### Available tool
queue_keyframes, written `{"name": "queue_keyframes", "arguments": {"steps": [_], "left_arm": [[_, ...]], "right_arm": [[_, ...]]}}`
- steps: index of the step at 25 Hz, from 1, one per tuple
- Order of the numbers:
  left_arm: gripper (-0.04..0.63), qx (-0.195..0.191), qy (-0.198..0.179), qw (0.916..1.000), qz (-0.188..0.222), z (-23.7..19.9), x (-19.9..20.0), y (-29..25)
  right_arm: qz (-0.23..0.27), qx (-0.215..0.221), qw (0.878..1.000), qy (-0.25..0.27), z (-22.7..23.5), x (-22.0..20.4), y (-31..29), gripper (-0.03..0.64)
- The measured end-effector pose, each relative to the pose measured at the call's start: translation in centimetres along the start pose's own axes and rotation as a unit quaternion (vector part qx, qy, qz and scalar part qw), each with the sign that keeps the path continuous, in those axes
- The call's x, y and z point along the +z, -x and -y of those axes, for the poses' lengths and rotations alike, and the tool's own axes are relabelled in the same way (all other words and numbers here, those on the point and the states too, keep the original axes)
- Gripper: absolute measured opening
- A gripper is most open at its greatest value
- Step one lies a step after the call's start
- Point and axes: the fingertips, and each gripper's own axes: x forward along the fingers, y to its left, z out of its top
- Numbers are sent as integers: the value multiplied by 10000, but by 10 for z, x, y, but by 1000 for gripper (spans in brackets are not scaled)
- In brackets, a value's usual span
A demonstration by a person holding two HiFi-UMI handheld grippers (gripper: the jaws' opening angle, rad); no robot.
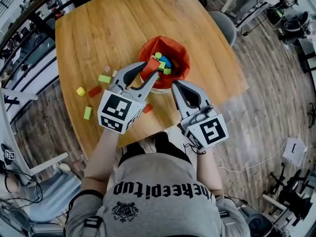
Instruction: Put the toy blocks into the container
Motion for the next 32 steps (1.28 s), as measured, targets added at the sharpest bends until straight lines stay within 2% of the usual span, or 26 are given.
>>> {"name": "queue_keyframes", "arguments": {"steps": [4,12,26,32], "left_arm": [[150,-169,-121,9998,-20,9,3,-16],[150,-255,-256,9993,-110,12,1,-34],[155,-35,-180,9997,-148,7,1,-35],[34,317,-108,9994,42,-6,7,-13]], "right_arm": [[-5,-269,9996,-45,12,-2,15,9],[-37,-591,9982,-90,24,-7,34,9],[-87,-585,9982,-110,27,-10,42,9],[-110,-319,9994,-101,16,-10,29,9]]}}
